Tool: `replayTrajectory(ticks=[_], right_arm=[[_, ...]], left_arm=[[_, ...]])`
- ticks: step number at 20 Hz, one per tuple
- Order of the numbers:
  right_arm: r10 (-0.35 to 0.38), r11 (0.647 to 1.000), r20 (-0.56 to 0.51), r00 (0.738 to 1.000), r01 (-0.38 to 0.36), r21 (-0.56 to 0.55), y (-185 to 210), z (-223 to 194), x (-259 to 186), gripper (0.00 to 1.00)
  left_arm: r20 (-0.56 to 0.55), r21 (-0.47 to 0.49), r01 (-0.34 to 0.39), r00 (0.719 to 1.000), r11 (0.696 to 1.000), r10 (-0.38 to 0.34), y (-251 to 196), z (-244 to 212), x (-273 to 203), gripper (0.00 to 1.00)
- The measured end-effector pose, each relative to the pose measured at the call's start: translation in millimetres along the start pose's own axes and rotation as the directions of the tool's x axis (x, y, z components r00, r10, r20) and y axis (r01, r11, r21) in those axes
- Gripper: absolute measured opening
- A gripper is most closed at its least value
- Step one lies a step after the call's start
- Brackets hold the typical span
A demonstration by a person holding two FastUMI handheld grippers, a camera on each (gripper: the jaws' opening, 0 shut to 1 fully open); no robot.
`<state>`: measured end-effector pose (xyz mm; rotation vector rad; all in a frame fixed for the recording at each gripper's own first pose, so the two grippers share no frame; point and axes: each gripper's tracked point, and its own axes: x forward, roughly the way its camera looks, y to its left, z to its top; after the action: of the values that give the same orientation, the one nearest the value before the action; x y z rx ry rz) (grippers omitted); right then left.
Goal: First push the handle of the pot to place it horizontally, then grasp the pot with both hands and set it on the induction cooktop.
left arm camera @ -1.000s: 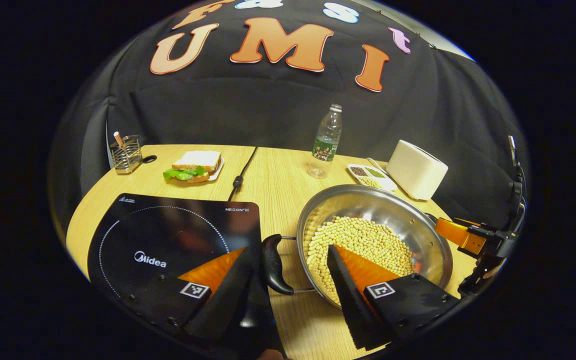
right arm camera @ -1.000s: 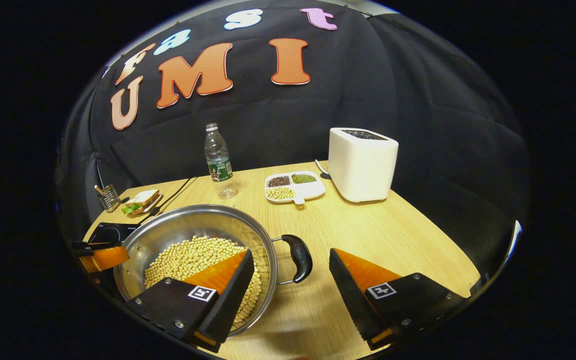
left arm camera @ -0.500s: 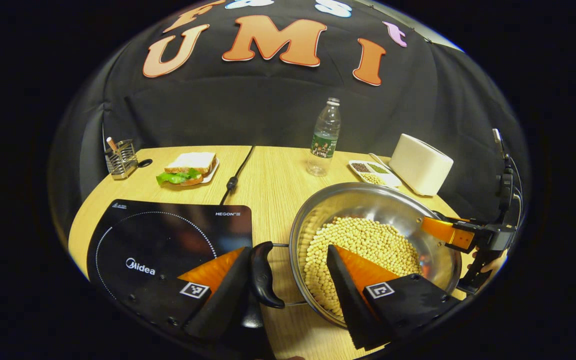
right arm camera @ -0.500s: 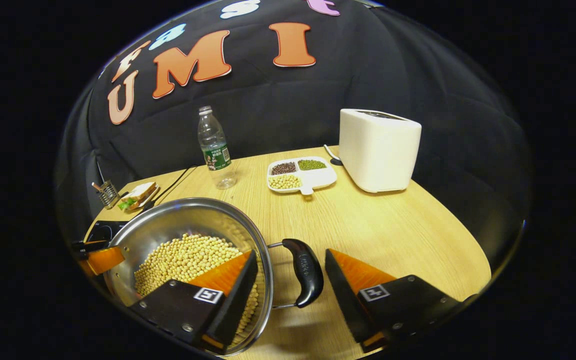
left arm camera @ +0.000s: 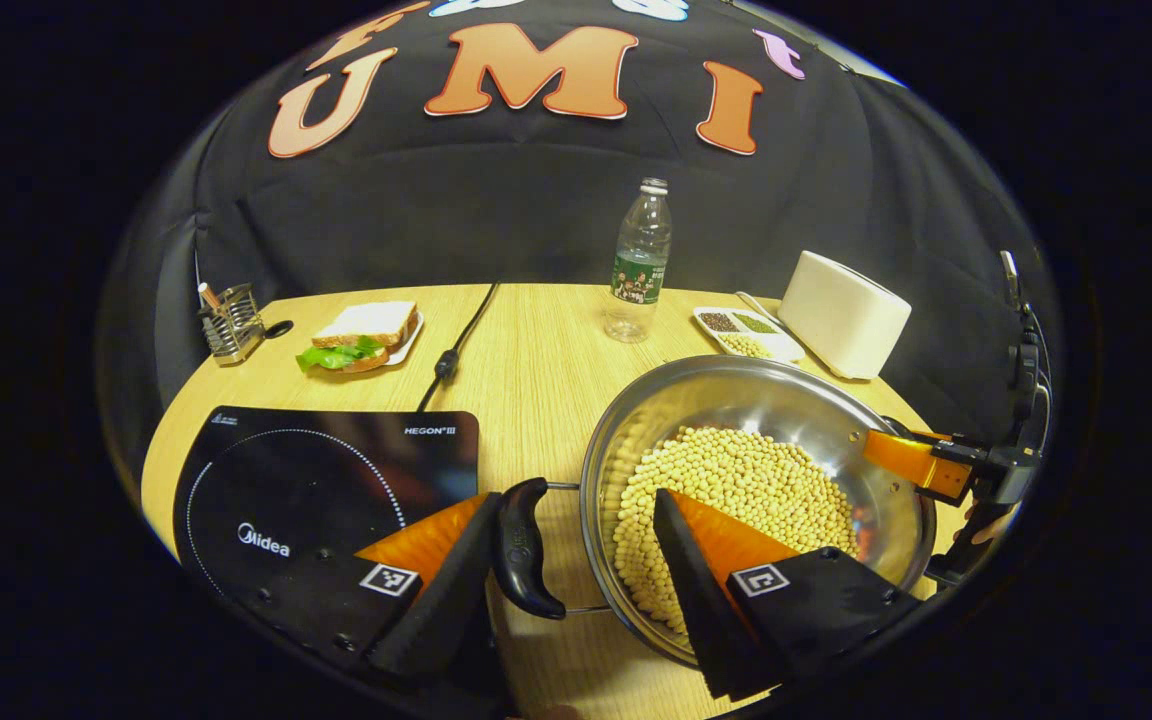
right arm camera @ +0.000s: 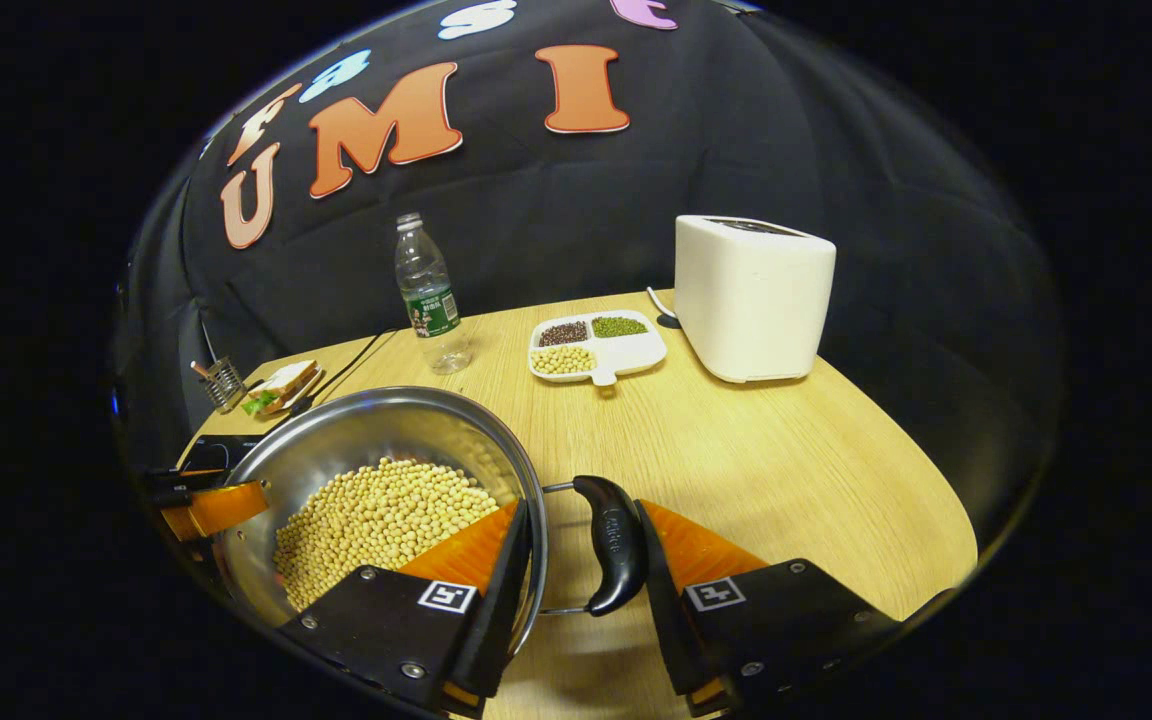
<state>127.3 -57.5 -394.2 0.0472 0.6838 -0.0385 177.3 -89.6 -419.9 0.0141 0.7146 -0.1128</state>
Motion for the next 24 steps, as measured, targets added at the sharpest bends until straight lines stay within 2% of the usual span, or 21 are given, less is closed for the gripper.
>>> replayTrajectory(ticks=[2,4,6,8,10,14,15,17,18,19,23,24], right_arm=[[0.002,1.0,0.001,1.0,-0.002,-0.004,-2.1,-0.3,-2.2,0.62],[0.001,1.0,0.0,1.0,-0.001,0.0,-4.8,-1.0,-3.1,0.62],[-0.008,1.0,-0.003,1.0,0.008,0.011,-5.4,0.3,-1.2,0.63],[-0.012,1.0,-0.009,1.0,0.012,0.014,-3.9,-2.2,-3.0,0.62],[-0.02,0.999,-0.015,1.0,0.021,0.038,-5.9,-2.4,-6.9,0.59],[-0.025,0.997,-0.032,0.999,0.028,0.077,-5.3,-2.6,-10.4,0.52],[-0.026,0.996,-0.037,0.999,0.029,0.087,-6.0,-3.6,-12.1,0.47],[-0.039,0.995,-0.027,0.999,0.041,0.095,-7.0,-1.3,-18.5,0.51],[-0.046,0.995,-0.024,0.999,0.048,0.088,-6.9,0.5,-20.8,0.46],[-0.048,0.995,-0.017,0.999,0.05,0.082,-7.7,1.5,-24.8,0.5],[-0.037,0.994,-0.006,0.999,0.037,0.105,-5.4,6.8,-42.6,0.5],[-0.032,0.994,0.001,0.999,0.032,0.109,-3.1,9.1,-48.4,0.46]], left_arm=[[-0.001,-0.019,0.011,1.0,1.0,-0.011,-1.5,1.5,4.1,0.98],[0.003,-0.019,-0.013,1.0,1.0,0.013,4.8,0.9,6.8,0.96],[-0.028,-0.027,-0.038,0.999,0.999,0.037,9.5,-3.0,7.8,0.81],[-0.041,-0.002,-0.031,0.999,1.0,0.031,8.8,-3.1,10.5,0.67],[-0.034,-0.01,-0.025,0.999,1.0,0.024,7.2,-0.5,11.2,0.65],[-0.041,-0.011,-0.03,0.999,0.999,0.03,4.3,-2.9,9.9,0.56],[-0.055,-0.02,-0.024,0.998,1.0,0.022,2.4,-3.4,8.2,0.55],[-0.083,-0.057,-0.004,0.997,0.998,0.0,-2.9,-8.6,3.2,0.54],[-0.095,-0.077,0.0,0.995,0.997,-0.007,-4.7,-10.1,0.4,0.54],[-0.094,-0.08,0.009,0.995,0.997,-0.017,-6.7,-7.5,-3.1,0.52],[-0.074,-0.062,0.005,0.997,0.998,-0.009,-3.3,2.1,-17.1,0.52],[-0.067,-0.061,0.003,0.998,0.998,-0.007,-2.6,6.7,-23.4,0.51]])
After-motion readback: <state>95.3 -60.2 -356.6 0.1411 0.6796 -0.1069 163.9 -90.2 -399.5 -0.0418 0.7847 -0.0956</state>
